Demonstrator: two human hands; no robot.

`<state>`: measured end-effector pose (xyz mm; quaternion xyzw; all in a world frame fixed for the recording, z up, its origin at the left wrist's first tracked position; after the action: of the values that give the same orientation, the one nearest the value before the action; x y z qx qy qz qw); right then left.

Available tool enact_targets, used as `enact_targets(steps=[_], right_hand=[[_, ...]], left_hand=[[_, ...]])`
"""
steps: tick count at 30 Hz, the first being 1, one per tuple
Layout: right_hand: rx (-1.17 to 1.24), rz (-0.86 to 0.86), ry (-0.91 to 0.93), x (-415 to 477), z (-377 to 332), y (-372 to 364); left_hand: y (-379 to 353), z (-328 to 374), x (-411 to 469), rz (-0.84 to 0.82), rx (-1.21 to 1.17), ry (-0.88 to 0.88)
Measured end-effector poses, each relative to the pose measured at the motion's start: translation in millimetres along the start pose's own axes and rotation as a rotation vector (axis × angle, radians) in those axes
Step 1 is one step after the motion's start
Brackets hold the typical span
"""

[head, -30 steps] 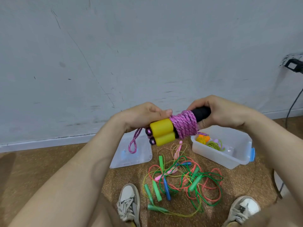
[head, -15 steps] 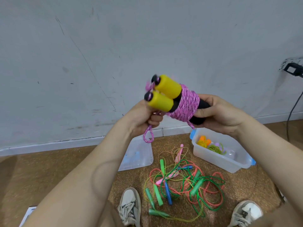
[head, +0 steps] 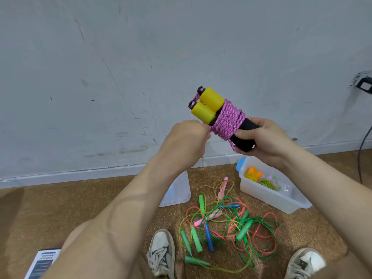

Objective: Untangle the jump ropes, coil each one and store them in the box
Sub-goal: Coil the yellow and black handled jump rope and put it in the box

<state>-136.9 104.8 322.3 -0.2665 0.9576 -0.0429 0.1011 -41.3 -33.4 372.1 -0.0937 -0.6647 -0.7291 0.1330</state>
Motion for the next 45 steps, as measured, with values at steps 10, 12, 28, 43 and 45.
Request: enact_targets(steps=[10,12,28,43,45], right_hand=[[-0.588,-0.293,-0.001,-8,0,-11],[-0.615,-0.477,-0.063,-15,9,-18],[-1.02,-0.311,0.199,-15,22,-40],[-1.188,-0.424,0.25,-28,14,-46],[-1.194,-0.411,0.251,-25,14,-45]], left_hand=[[0,-5,-4,0.003,-0.248,-0.051],[-3,-2,-4,-0.026,-0.285,-0.026],[-19,7,-6,-0.378,-0.798,0.251],[17,-40,-6,-0.282,-0.815,0.236],[17,-26,-8,-0.336,-0.78,0.131]])
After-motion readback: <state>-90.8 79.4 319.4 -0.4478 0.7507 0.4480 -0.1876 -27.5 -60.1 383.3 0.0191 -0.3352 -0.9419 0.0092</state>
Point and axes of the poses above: each hand's wrist, its own x-axis towards the middle knuckle, its own y-axis out of the back of the hand, z = x × y, the point moved 6 cm from there along x, towards the middle knuckle, and after that the axes turned 3 degrees about y, right-handed, at the moved point
